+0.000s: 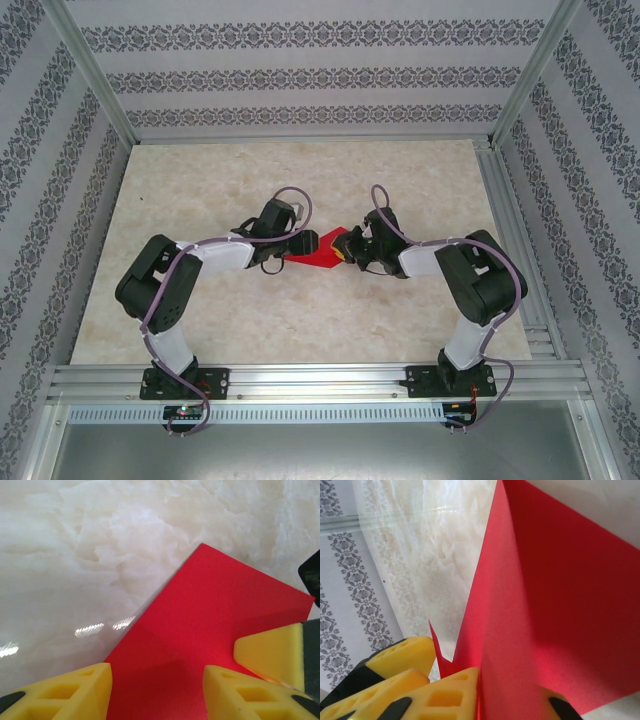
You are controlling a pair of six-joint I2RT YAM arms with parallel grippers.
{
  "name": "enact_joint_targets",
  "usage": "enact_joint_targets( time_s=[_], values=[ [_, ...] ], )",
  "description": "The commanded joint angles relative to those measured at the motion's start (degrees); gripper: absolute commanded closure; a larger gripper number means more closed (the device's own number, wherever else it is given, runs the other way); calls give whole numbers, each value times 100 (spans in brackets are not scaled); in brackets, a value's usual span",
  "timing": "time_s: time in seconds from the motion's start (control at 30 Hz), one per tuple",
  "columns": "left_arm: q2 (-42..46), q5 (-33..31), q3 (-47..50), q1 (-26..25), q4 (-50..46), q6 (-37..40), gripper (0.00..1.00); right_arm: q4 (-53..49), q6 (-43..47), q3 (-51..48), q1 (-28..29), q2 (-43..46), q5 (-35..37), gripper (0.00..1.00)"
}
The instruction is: Fold a paper plane with a square sheet of paper (pick it up from the middle)
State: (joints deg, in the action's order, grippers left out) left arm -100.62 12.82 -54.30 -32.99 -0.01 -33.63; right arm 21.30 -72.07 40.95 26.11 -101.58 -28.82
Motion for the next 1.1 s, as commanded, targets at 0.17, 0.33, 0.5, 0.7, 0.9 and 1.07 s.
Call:
enact_joint_targets(
  time_s=[0.17, 0.33, 0.5, 0.7, 0.9, 1.07],
  values=[
    [1031, 277, 361, 65, -121, 914, 32, -1168, 640, 148, -199, 453, 81, 100],
    [1737, 60, 629, -61, -497, 1644, 14, -1747, 785, 270, -273, 715, 123, 100],
    [2443, -455, 874, -304, -590, 2198, 4, -1980, 657, 415, -272, 910, 74, 100],
    [2310, -985, 762, -601, -784, 3055, 6, -2299, 615, 702, -240, 1000, 61, 100],
    [2184, -355, 1182, -779, 317, 4472, 9, -2428, 627, 987, -159, 756, -5, 100],
    [1904, -183, 1411, -781, 887, 5640, 15, -2301, 572, 1061, -132, 539, -115, 100]
  ],
)
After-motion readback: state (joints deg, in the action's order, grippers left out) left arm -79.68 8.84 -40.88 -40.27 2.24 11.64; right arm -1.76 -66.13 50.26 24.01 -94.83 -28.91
